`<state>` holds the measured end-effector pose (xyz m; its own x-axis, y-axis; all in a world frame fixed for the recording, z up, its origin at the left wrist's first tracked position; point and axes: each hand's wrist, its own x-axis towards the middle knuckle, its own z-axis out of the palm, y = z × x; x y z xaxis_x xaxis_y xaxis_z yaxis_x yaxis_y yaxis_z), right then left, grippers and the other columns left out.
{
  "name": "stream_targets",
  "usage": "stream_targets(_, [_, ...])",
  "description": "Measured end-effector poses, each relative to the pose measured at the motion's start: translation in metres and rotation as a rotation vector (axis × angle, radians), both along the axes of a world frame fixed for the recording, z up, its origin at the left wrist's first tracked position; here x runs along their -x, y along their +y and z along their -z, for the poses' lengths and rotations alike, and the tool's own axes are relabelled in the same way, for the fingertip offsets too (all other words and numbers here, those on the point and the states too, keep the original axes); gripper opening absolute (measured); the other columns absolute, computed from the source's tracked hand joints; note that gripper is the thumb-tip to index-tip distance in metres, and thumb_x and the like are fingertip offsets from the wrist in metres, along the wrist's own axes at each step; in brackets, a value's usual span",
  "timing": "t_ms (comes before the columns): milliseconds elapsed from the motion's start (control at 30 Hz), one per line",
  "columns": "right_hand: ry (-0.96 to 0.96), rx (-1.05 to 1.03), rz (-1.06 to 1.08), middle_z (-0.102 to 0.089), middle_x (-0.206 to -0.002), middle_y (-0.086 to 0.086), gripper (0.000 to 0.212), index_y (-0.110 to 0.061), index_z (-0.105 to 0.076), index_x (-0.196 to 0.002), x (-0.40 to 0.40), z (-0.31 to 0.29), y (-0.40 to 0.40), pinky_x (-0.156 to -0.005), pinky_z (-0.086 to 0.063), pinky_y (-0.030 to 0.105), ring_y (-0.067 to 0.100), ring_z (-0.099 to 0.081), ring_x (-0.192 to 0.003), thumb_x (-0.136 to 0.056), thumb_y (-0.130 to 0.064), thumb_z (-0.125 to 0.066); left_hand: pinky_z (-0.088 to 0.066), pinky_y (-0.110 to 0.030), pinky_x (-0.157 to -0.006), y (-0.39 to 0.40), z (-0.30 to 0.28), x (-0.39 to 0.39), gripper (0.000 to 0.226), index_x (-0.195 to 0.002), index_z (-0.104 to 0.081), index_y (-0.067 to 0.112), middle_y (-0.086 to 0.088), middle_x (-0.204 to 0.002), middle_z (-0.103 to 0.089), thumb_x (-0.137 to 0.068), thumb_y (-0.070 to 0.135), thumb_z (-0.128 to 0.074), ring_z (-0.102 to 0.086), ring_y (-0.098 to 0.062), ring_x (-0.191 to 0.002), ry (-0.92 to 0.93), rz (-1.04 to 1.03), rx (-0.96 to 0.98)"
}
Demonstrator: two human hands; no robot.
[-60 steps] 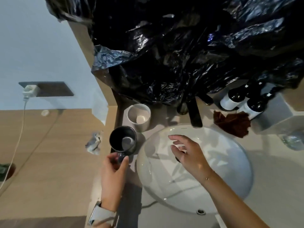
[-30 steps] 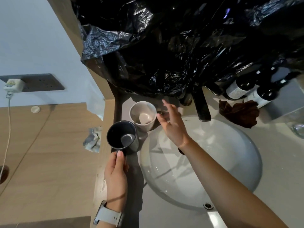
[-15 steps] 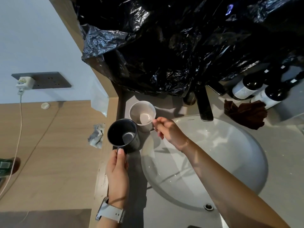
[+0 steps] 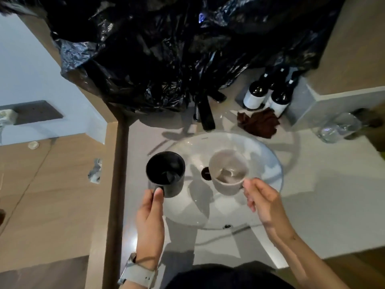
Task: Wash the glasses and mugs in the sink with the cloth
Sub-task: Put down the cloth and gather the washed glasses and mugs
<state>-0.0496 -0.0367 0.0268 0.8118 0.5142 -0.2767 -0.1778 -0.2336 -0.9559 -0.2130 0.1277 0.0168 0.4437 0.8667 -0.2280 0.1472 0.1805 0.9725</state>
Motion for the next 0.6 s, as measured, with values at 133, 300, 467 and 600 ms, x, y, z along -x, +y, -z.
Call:
stream_targets(133, [-0.009,0.060,0.143,-0.039,-0.058,0.001,0.040,-0.023,-0.051,-0.056,-0.019,-0.006,-0.060,-0.056,-0.034,0.025,0.013,-0.038,-0.056,-0.096,-0.031,-0.053,-0.038,-0.032,-0.074,-0.039,0.007,-0.036,0.029,-0.074,-0.057,0.019,-0.004,-0.074,-0.051,-0.102,0.022,-0.050,-0.046,-0.013,-0.073,0.021,0.104,0.026])
stream_targets(300, [0.018,0.049,0.271,-0.038,-0.059,0.003,0.037,-0.015,-0.050,-0.063,-0.066,-0.009,-0.119,-0.060,-0.030,0.032,0.016,-0.035,-0.058,-0.095,-0.032,-0.053,-0.031,-0.022,-0.056,-0.099,0.004,-0.111,0.043,-0.061,-0.045,0.024,0.011,-0.057,-0.035,-0.101,0.008,-0.047,-0.032,-0.007,-0.054,-0.001,0.172,0.071])
stream_targets(467, [0.024,0.037,0.269,-0.036,-0.062,0.007,0.041,0.004,-0.045,-0.073,-0.137,-0.002,-0.160,-0.062,-0.033,0.029,0.014,-0.036,-0.059,-0.096,-0.030,-0.051,-0.027,-0.017,-0.049,-0.153,0.013,-0.191,0.040,-0.064,-0.038,0.015,0.011,-0.054,-0.034,-0.099,-0.003,-0.042,-0.029,-0.006,-0.051,-0.042,0.167,0.153])
stream_targets(600, [0.011,0.041,0.224,-0.037,-0.061,0.004,0.038,-0.001,-0.046,-0.070,-0.187,0.012,-0.172,-0.054,-0.036,0.015,0.010,-0.037,-0.057,-0.096,-0.028,-0.050,-0.028,-0.018,-0.054,-0.187,0.023,-0.241,0.037,-0.068,-0.042,0.019,0.015,-0.057,-0.037,-0.102,0.006,-0.044,-0.031,-0.006,-0.057,-0.036,0.164,0.117])
